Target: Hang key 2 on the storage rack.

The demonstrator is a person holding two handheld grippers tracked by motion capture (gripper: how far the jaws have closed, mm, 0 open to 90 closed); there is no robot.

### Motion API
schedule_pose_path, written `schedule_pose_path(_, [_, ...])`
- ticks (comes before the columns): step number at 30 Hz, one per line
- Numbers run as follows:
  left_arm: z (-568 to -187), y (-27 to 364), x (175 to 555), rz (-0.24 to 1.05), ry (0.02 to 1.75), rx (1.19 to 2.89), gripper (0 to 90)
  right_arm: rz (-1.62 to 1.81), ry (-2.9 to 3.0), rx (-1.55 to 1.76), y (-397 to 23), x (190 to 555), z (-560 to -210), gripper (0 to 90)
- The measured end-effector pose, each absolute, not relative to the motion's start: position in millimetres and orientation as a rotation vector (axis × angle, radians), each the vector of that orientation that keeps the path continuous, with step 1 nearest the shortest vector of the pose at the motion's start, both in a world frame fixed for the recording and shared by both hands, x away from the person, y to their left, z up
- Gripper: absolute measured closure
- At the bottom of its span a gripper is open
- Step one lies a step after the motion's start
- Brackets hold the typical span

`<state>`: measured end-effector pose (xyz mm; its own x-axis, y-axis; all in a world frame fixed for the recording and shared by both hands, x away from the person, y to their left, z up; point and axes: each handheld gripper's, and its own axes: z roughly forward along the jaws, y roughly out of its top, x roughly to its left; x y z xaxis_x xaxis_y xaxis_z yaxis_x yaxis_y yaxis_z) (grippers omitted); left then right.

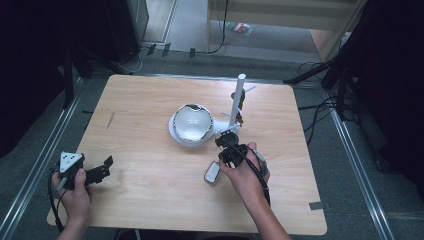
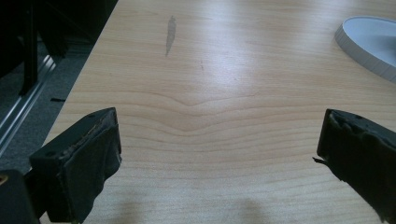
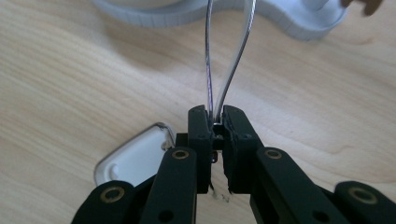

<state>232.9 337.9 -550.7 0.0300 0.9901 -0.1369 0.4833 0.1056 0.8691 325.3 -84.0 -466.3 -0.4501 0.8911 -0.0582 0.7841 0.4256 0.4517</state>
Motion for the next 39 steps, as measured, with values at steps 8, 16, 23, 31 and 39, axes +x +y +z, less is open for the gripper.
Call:
schedule_pose_path(8, [-550.6,338.0,232.9,0.786,1.572,1.491,0.0,0.641,2.262,1.42,-89.5,321.6,-452.7,83.4])
schedule_pose_path(16, [-550.7,338.2,233.0,0.788,1.57,1.494,0.0,0.731,2.132,1.377,-93.1,315.5,-442.9,83.4])
schedule_pose_path(23, [-550.7,337.7,233.0,0.787,1.573,1.487,0.0,0.812,2.026,1.336,-95.4,309.8,-439.9,83.4])
schedule_pose_path(31, [-550.6,336.7,233.0,0.806,1.569,1.493,0.0,0.881,1.949,1.282,-97.5,304.3,-435.9,83.4])
schedule_pose_path(39, [-550.5,334.7,233.7,0.827,1.575,1.5,0.0,0.931,1.872,1.246,-100.4,300.0,-432.7,83.4])
